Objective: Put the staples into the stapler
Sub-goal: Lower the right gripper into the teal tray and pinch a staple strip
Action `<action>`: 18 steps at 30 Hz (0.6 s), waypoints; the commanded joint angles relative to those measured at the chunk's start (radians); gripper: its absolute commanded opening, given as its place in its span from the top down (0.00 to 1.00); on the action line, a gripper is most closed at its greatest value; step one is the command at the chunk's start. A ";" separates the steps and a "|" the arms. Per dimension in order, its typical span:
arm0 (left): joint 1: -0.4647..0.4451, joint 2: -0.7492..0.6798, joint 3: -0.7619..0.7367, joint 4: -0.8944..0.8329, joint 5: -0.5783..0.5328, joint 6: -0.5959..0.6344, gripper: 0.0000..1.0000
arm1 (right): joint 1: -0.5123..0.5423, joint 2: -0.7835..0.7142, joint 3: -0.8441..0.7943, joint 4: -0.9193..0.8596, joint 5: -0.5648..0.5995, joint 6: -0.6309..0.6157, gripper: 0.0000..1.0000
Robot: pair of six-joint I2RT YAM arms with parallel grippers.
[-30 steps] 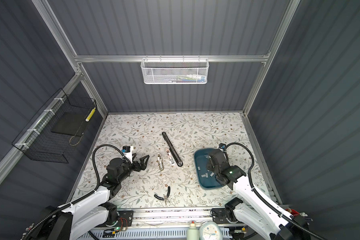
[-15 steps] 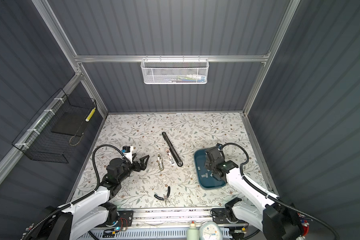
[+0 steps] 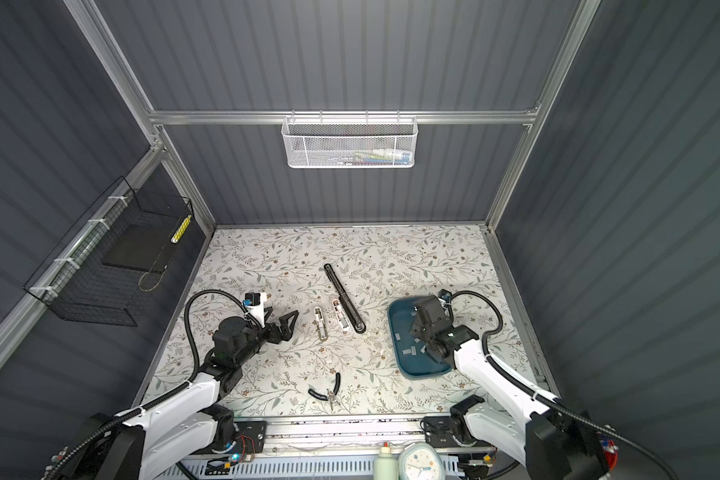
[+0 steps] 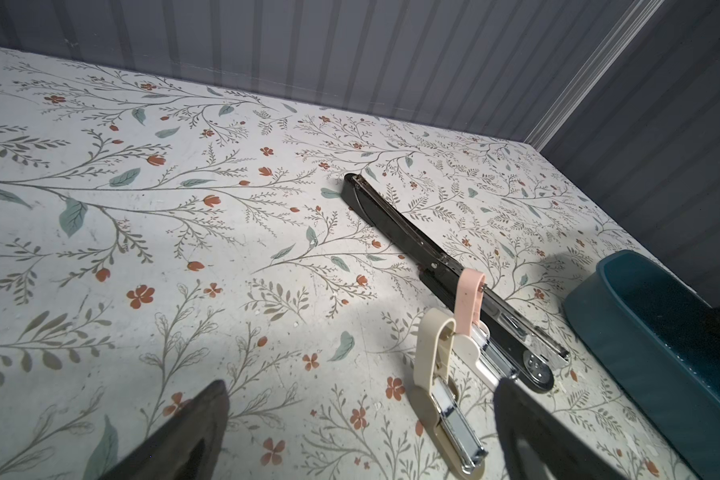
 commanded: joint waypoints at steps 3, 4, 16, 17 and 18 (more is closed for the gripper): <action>0.001 -0.019 -0.011 0.014 -0.006 0.004 0.01 | -0.004 -0.008 -0.005 -0.099 0.025 0.088 0.64; 0.001 -0.015 -0.008 0.005 -0.016 0.001 0.01 | -0.004 -0.004 0.006 -0.119 0.025 0.092 0.64; 0.001 0.010 0.006 0.004 -0.139 -0.021 0.01 | -0.004 0.146 -0.004 0.004 -0.157 0.078 0.63; 0.001 0.001 -0.001 0.009 -0.141 -0.020 0.01 | -0.004 0.156 -0.002 0.013 -0.159 0.071 0.63; 0.002 -0.009 -0.011 0.024 -0.142 -0.016 0.01 | -0.005 0.167 0.002 0.021 -0.160 0.058 0.63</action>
